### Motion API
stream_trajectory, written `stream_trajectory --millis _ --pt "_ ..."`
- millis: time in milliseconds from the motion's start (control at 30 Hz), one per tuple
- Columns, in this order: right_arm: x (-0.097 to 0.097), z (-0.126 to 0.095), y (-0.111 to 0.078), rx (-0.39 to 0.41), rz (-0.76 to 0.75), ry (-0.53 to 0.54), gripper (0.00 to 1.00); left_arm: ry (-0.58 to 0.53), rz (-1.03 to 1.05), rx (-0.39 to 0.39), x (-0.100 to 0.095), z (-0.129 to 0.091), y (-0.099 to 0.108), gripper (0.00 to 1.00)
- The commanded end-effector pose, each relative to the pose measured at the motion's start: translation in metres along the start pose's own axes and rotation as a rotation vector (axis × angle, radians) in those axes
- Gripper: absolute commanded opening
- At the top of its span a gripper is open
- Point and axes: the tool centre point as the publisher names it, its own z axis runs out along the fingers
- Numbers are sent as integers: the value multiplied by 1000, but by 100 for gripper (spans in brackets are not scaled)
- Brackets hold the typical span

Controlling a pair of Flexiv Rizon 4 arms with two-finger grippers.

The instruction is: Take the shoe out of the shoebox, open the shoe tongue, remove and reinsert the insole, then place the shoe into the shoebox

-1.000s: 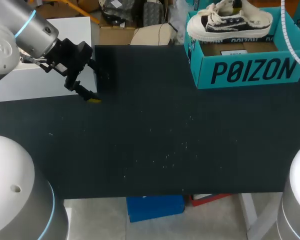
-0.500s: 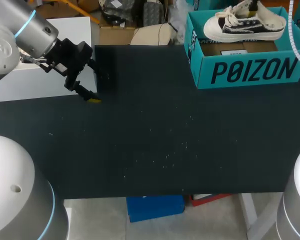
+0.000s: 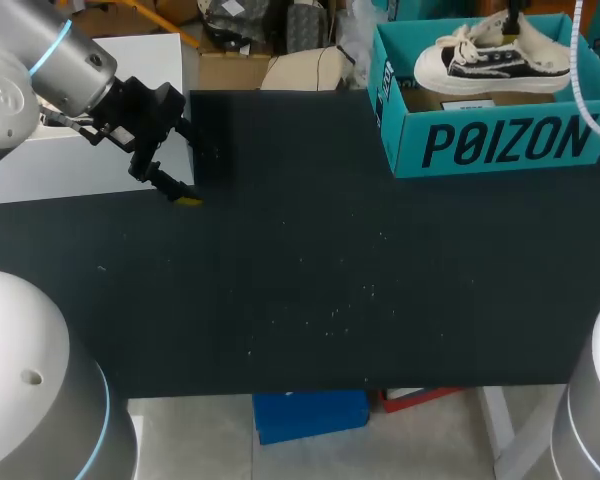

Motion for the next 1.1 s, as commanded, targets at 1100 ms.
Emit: stream_trajectory --millis 1100 --pt "-30 53 -9 -53 13 87 0 -5 0 -2 1 1 0 100"
